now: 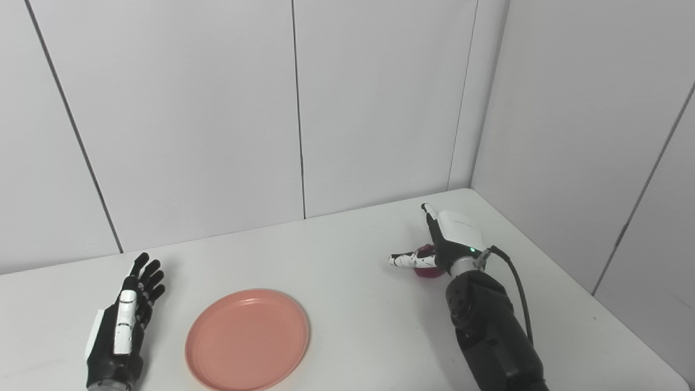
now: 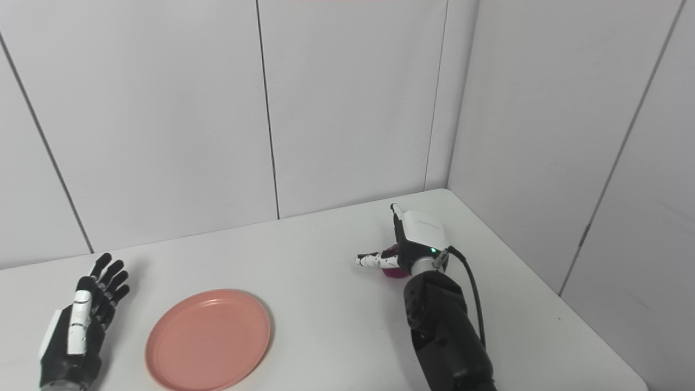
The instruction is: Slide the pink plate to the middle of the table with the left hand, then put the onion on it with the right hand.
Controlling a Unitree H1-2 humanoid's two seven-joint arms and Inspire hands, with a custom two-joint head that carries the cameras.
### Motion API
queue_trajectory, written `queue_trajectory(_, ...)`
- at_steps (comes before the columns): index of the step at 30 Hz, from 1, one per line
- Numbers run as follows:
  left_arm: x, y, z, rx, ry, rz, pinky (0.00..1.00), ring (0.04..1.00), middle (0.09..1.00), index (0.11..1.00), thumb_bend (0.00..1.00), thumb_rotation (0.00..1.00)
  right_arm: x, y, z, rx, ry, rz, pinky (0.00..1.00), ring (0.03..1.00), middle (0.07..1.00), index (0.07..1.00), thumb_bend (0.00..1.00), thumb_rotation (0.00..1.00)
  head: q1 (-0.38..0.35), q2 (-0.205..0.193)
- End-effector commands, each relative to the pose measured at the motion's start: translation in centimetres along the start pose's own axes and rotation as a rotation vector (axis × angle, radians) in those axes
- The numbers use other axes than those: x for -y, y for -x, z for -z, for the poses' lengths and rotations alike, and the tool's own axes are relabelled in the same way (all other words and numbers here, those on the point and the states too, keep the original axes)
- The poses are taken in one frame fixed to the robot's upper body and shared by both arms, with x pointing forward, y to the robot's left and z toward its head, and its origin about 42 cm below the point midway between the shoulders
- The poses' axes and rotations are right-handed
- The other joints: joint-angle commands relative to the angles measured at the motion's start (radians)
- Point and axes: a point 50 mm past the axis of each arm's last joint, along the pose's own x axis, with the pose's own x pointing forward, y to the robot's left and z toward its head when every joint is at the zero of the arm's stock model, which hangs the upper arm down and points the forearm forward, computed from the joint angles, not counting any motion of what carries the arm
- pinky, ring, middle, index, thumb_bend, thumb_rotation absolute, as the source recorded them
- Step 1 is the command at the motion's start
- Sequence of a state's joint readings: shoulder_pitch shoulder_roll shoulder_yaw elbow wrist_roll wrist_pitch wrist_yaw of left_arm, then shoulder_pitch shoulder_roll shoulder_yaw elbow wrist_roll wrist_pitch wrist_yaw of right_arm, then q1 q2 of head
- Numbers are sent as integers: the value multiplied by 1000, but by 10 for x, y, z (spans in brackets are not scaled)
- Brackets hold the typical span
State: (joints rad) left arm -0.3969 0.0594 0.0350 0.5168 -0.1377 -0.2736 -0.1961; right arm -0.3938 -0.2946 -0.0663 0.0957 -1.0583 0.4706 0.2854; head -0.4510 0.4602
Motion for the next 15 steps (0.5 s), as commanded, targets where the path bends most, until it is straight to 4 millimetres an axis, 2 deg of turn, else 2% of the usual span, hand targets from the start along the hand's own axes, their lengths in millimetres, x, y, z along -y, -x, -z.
queue_trajectory(1, -4, 23, 22, -55, -14, -14, 928, 940, 943, 932, 625, 1000, 27, -10, -14, 25, -1, 67, 918, 899, 904, 943, 901, 544, 0, 1)
queue_trajectory(12, -4, 23, 21, -55, -7, -12, 933, 944, 945, 937, 623, 1000, 18, -15, -9, 3, 13, 3, 871, 870, 878, 909, 911, 520, 2, 5)
queue_trajectory(15, -3, 23, 20, -56, -7, -6, 935, 946, 949, 939, 627, 1000, 16, -17, -6, -8, -7, 5, 855, 858, 863, 894, 894, 464, 1, 6)
